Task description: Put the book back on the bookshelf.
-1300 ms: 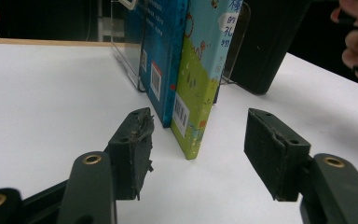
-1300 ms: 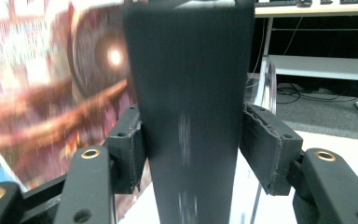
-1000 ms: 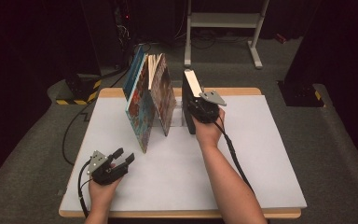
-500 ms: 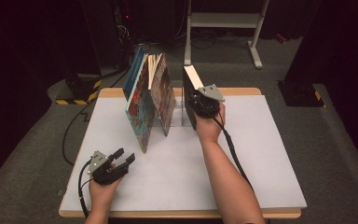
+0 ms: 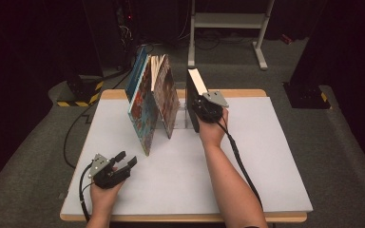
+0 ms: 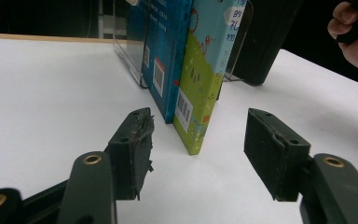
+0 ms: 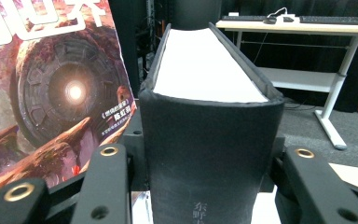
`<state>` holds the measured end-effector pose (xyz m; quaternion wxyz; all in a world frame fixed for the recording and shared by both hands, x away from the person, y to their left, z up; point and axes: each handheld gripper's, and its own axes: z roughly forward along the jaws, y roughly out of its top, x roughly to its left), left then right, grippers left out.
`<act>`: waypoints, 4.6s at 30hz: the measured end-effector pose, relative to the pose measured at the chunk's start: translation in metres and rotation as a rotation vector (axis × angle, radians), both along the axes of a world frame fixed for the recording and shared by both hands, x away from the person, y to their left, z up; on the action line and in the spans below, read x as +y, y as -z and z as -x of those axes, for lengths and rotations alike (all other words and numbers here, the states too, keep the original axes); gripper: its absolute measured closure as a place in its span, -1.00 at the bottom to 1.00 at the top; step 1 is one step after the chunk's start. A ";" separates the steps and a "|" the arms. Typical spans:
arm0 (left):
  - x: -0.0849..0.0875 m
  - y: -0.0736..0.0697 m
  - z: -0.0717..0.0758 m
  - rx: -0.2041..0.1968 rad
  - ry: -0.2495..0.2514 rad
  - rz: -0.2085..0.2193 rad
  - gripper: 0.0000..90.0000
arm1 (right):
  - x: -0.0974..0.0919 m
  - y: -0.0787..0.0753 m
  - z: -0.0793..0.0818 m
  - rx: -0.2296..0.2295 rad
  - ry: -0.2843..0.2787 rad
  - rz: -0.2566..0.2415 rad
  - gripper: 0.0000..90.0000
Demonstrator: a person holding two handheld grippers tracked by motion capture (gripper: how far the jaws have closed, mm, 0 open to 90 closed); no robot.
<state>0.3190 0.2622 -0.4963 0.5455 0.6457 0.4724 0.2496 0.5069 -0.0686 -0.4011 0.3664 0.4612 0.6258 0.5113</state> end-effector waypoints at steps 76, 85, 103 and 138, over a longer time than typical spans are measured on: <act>-0.002 0.000 0.000 0.004 -0.003 -0.012 -0.08 | -0.004 0.030 0.020 0.110 -0.196 -0.084 0.05; -0.003 0.001 0.000 0.008 0.002 -0.021 -0.10 | -0.003 0.027 0.031 0.107 -0.231 -0.024 -0.19; -0.007 -0.004 0.004 -0.012 -0.007 -0.055 -0.14 | -0.046 0.036 0.082 0.107 -0.231 0.029 -0.40; 0.016 -0.008 0.005 -0.006 -0.109 -0.134 -0.57 | -0.218 0.076 0.160 0.168 0.022 0.028 -0.58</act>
